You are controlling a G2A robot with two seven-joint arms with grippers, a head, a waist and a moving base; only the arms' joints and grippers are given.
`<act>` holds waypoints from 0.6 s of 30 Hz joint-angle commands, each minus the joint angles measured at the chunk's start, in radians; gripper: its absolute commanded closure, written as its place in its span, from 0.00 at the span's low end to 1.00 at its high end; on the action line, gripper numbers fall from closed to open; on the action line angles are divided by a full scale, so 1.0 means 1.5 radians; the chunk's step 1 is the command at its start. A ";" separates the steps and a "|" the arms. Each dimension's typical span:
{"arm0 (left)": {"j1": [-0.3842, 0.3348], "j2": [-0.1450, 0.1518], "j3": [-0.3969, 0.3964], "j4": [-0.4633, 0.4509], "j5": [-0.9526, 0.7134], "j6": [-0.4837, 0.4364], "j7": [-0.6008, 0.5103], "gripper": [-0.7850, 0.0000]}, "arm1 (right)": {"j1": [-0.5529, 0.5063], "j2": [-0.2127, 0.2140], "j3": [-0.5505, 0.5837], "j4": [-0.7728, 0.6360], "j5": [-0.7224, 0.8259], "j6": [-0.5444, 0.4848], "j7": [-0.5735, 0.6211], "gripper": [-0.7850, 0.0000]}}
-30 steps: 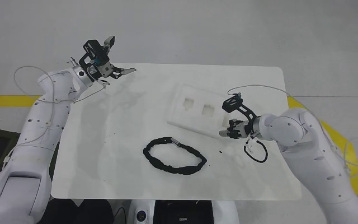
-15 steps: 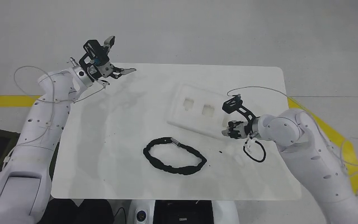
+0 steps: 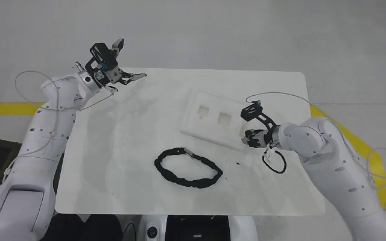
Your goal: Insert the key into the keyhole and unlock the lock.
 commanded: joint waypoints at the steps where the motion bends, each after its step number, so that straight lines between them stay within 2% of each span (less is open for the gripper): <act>1: 0.000 0.000 0.000 0.000 0.000 0.000 0.000 0.00 | 0.001 0.000 0.000 0.000 -0.002 0.000 -0.001 1.00; 15: 0.000 0.000 0.000 0.000 0.000 0.000 0.000 0.00 | 0.002 0.004 0.006 0.002 -0.010 -0.004 -0.003 1.00; 16: 0.000 0.000 0.000 0.000 0.000 0.000 0.000 0.00 | 0.002 0.004 0.007 0.002 -0.008 -0.004 -0.003 0.94; 17: 0.000 0.000 0.000 0.000 0.000 0.000 0.000 0.00 | 0.002 0.004 0.007 0.002 -0.007 -0.004 -0.003 0.61; 18: 0.000 0.000 0.000 0.000 0.000 0.000 0.000 0.00 | 0.003 0.004 0.007 0.002 -0.006 -0.004 -0.002 0.33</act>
